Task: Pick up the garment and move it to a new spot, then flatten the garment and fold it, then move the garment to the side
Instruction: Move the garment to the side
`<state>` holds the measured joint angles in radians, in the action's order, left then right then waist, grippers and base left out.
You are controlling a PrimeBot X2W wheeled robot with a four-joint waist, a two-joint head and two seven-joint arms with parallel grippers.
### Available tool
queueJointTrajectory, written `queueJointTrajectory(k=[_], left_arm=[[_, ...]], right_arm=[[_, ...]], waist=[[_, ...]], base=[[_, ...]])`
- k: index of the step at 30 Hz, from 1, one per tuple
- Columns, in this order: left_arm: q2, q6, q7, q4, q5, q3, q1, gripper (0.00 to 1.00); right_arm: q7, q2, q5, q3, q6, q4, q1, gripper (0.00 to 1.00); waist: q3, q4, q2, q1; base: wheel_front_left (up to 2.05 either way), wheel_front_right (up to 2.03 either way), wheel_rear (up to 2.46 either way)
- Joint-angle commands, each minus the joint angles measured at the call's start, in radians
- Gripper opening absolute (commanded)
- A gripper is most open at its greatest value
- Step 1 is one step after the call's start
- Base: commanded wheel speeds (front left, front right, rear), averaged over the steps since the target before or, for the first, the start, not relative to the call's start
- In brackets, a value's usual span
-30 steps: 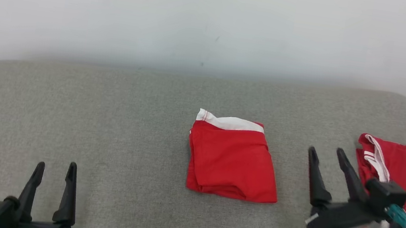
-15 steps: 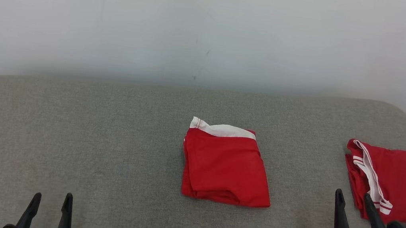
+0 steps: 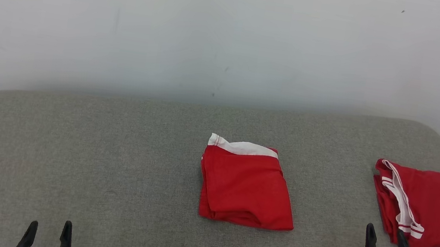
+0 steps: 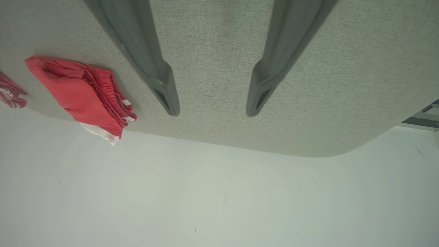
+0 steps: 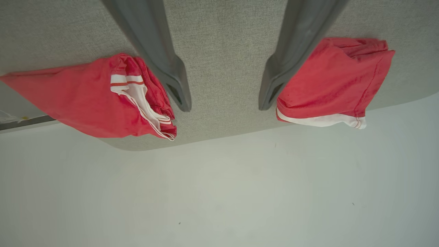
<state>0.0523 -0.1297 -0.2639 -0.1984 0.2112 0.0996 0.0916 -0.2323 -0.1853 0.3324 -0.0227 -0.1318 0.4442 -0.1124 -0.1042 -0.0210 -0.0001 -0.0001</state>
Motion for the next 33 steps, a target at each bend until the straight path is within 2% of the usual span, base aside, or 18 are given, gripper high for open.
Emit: queueJointTrajectory(k=[1, 23, 29, 33], left_arm=[[-0.001, 0.001, 0.0, 0.004, -0.014, 0.004, 0.015, 1.0], [-0.002, 0.0, 0.0, 0.014, -0.017, -0.021, -0.007, 1.0], [-0.002, 0.0, 0.0, 0.019, -0.009, -0.032, -0.022, 1.0], [-0.001, 0.0, 0.0, 0.019, -0.001, -0.052, -0.034, 1.0]], right_arm=[[0.0, 0.005, -0.007, 0.004, 0.003, -0.006, 0.015, 1.0], [0.054, 0.0, -0.016, -0.007, 0.003, -0.042, 0.006, 1.0], [0.182, -0.03, 0.015, -0.055, 0.003, -0.021, -0.081, 1.0], [0.32, -0.036, 0.076, -0.08, 0.003, 0.023, -0.187, 1.0]], waist=[[-0.002, 0.0, 0.0001, 0.0001], [0.015, 0.015, 0.0001, 0.0001], [0.035, 0.035, 0.0001, 0.0001], [0.059, 0.069, 0.0001, 0.0001]], base=[[0.0, 0.0, 0.0], [0.0, 0.0, 0.0], [0.0, 0.0, 0.0], [0.0, 0.0, 0.0]])
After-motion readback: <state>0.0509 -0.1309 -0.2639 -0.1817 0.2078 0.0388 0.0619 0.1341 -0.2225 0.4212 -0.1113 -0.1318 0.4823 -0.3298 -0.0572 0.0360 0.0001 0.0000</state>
